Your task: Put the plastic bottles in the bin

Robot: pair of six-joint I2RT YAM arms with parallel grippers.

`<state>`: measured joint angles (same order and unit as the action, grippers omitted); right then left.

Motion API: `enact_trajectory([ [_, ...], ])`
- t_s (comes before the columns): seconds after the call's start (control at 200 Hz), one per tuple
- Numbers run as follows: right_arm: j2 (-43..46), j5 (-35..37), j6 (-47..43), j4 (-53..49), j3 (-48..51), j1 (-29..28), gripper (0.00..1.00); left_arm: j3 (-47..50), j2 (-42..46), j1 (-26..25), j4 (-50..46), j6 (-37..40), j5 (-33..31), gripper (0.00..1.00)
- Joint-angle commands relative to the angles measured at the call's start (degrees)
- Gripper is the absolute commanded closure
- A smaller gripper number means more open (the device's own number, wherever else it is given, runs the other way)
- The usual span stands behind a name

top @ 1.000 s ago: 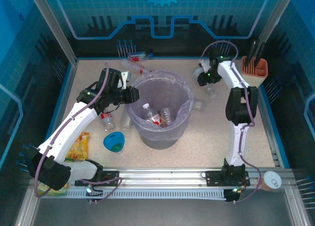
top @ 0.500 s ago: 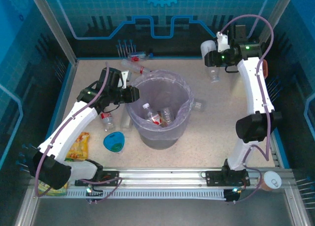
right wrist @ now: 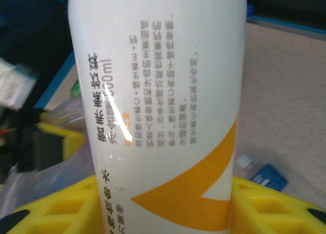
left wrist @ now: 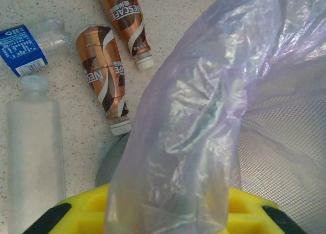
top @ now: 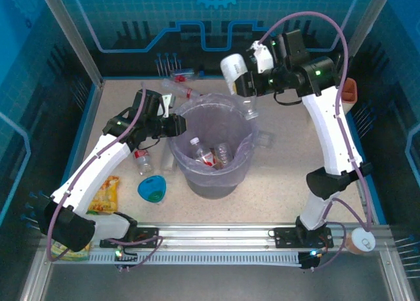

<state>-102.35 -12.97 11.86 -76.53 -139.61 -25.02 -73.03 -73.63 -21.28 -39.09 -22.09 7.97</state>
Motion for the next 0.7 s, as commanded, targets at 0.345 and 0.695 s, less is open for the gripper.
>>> enact_trajectory([
  [0.345,-2.16,8.69,6.50,-2.73,11.45,-18.03,0.59,1.34,-0.99,-0.07,0.52,-0.04,0.69,0.74],
  [0.695,1.00,16.27,11.96,6.72,29.75,-20.25,0.58,1.97,-0.73,-0.08,0.80,-0.03,0.57,0.75],
])
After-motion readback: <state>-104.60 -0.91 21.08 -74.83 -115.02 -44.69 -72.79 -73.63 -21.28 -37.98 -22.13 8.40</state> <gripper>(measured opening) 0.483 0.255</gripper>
